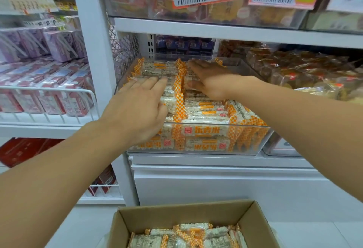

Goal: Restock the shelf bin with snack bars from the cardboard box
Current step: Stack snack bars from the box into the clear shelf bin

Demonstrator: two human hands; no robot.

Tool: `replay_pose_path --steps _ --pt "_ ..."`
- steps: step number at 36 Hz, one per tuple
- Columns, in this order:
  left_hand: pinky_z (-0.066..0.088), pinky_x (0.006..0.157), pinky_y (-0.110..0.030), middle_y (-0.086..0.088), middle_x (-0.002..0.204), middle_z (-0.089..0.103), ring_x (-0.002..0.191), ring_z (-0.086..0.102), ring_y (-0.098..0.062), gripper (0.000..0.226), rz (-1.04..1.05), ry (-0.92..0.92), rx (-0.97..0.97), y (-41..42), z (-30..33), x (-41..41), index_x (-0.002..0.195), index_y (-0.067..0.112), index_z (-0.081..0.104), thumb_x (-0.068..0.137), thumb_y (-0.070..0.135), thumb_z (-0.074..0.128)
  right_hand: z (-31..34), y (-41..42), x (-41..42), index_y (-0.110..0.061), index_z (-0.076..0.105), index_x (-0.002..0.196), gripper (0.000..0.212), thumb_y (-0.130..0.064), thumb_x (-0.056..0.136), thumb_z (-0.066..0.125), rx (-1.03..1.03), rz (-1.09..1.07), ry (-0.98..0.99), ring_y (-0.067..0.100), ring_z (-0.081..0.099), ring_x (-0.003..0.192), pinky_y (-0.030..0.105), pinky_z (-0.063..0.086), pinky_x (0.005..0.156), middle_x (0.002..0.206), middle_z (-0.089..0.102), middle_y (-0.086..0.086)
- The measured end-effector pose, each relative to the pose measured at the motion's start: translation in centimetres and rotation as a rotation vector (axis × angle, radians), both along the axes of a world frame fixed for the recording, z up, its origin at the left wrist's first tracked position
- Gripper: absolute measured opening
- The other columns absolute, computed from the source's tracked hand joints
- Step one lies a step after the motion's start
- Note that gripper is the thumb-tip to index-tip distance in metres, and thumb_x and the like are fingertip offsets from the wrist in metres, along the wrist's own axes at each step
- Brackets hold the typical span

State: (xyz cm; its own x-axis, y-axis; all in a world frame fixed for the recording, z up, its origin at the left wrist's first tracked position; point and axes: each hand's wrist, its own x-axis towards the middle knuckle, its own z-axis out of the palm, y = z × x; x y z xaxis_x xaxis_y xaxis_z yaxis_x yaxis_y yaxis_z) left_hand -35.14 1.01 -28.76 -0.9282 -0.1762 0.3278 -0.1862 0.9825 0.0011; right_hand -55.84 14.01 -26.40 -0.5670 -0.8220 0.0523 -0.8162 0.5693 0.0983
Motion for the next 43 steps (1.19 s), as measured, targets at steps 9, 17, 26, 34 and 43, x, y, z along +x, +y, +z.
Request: replay_pose_path --steps 9,17,26,34,43 --pt "0.045 0.100 -0.046 -0.009 0.131 0.061 0.120 0.056 -0.032 0.054 -0.117 0.149 -0.016 1.4 0.5 0.4 0.135 0.012 0.055 0.092 0.036 0.034 -0.4 5.5 4.4 -0.012 0.047 0.146 0.048 -0.033 0.103 0.050 -0.485 -0.016 0.120 0.028 0.046 0.135 0.039 0.041 0.108 0.147 0.049 0.010" --pt "0.050 0.071 -0.042 -0.004 0.104 0.065 0.092 0.061 -0.029 0.030 -0.374 -0.047 0.041 8.4 -4.4 2.7 0.113 0.018 0.060 0.098 0.036 0.042 -14.5 13.4 16.9 -0.011 0.063 0.079 0.024 -0.026 0.096 0.054 -1.152 -0.103 -0.009 0.021 0.054 0.069 0.036 0.044 0.063 0.073 0.060 0.001" --pt "0.051 0.095 -0.035 -0.003 0.126 0.063 0.109 0.062 -0.026 0.082 0.285 -1.195 0.334 9.1 -27.2 12.7 0.133 0.012 0.059 0.076 0.070 0.067 -30.8 20.1 22.8 -0.008 0.039 0.151 0.088 -0.062 0.087 0.066 0.449 -0.494 -1.013 0.027 0.041 0.140 0.036 0.034 0.109 0.158 0.039 0.007" --pt "0.039 0.108 -0.038 -0.011 0.160 0.034 0.139 0.043 -0.031 0.062 0.735 -1.000 0.978 11.6 -33.9 15.6 0.140 0.011 0.058 0.097 0.056 0.056 -33.5 21.1 23.3 -0.007 0.048 0.144 0.071 -0.053 0.092 0.063 0.330 -0.841 -1.334 0.028 0.031 0.147 0.037 0.029 0.113 0.159 0.036 0.010" --pt "0.056 0.086 -0.043 -0.016 0.144 0.051 0.103 0.069 -0.027 0.029 0.899 -0.883 1.409 11.5 -35.8 15.8 0.113 -0.001 0.062 0.094 0.020 0.071 -37.5 18.8 23.3 -0.014 0.025 0.157 0.137 -0.068 0.049 0.090 0.000 -1.052 -1.522 0.037 0.027 0.148 0.055 0.033 0.115 0.165 0.025 0.010"
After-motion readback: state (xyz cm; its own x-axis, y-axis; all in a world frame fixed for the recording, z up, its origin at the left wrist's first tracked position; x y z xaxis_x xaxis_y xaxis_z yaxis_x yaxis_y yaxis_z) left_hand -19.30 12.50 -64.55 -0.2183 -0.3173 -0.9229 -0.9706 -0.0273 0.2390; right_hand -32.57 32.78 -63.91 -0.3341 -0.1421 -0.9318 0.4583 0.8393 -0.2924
